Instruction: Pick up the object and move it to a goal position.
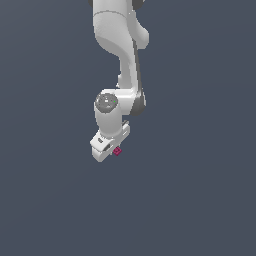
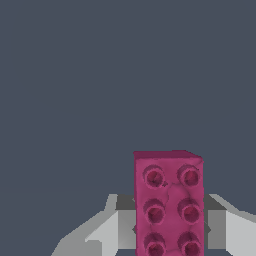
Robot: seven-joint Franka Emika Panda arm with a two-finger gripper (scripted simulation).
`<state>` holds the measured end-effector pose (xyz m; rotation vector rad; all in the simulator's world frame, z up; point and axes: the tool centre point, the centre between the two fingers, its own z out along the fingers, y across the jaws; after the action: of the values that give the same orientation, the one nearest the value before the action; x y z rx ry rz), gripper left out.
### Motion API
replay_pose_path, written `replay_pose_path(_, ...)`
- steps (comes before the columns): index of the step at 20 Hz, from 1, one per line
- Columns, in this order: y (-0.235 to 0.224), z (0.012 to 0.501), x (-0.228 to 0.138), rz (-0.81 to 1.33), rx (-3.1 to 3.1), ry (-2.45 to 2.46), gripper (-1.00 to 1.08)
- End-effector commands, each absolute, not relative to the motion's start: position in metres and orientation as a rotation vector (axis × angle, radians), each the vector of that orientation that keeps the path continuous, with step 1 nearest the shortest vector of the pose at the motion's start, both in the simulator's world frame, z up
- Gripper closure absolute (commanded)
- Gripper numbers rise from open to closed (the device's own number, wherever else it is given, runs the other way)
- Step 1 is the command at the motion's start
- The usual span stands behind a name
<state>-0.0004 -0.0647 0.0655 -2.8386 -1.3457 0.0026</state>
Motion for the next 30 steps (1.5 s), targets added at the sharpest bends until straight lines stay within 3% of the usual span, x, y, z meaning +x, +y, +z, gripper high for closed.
replay_pose_path(1, -0.056, 0.088, 0.001, 0.001, -2.839, -1.347, 1.08)
replay_pose_path(30, 0.068, 0.388, 0.028, 0.000, -2.838, -1.347, 1.08)
